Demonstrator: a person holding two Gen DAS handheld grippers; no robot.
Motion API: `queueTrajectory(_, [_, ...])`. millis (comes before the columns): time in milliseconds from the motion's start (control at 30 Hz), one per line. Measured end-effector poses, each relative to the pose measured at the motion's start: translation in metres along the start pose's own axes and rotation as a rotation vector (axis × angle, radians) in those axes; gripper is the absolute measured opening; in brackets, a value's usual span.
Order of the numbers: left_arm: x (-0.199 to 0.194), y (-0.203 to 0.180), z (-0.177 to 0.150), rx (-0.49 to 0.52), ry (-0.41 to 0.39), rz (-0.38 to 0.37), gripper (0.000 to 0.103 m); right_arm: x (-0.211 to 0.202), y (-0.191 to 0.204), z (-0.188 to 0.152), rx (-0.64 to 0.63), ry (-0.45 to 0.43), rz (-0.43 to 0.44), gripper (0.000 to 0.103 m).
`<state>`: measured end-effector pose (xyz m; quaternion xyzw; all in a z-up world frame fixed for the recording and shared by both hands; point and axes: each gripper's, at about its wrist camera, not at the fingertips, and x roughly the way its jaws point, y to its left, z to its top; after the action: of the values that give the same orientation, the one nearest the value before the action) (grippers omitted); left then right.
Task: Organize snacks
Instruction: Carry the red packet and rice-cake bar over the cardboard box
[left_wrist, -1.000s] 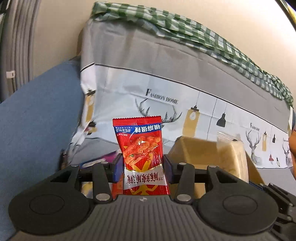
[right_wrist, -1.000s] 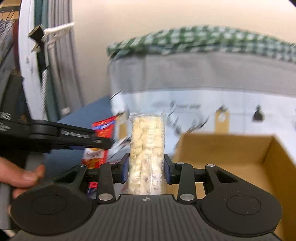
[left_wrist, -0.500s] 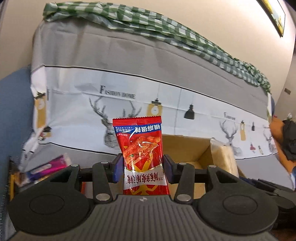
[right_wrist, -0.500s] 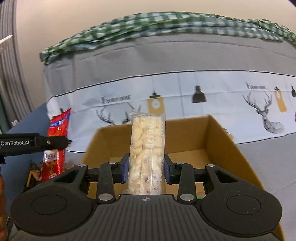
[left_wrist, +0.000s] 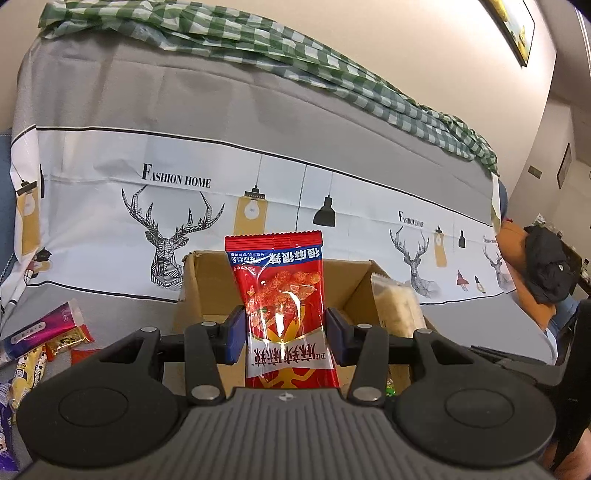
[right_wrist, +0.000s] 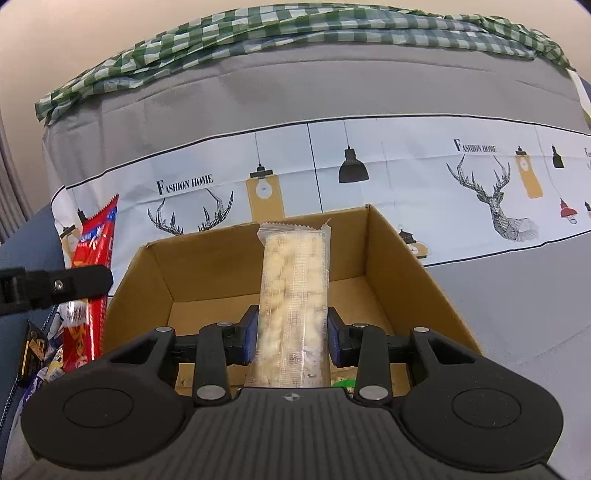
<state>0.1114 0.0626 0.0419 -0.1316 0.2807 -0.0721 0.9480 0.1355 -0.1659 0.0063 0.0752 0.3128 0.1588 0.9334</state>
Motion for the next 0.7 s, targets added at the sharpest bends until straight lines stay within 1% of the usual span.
queueTrajectory(133, [0.003,-0.003,-0.002,0.008,0.004,-0.007,0.05,-0.003,-0.003,0.002,-0.002,-0.014,-0.015,0.038])
queueTrajectory(300, [0.006,-0.006,-0.006,0.02,0.017,-0.012,0.05,-0.001,-0.01,0.002,0.021,-0.004,-0.043,0.038])
queueTrajectory(700, [0.008,-0.009,-0.007,0.037,0.01,-0.033,0.05,-0.002,-0.015,0.002,0.038,-0.001,-0.071,0.038])
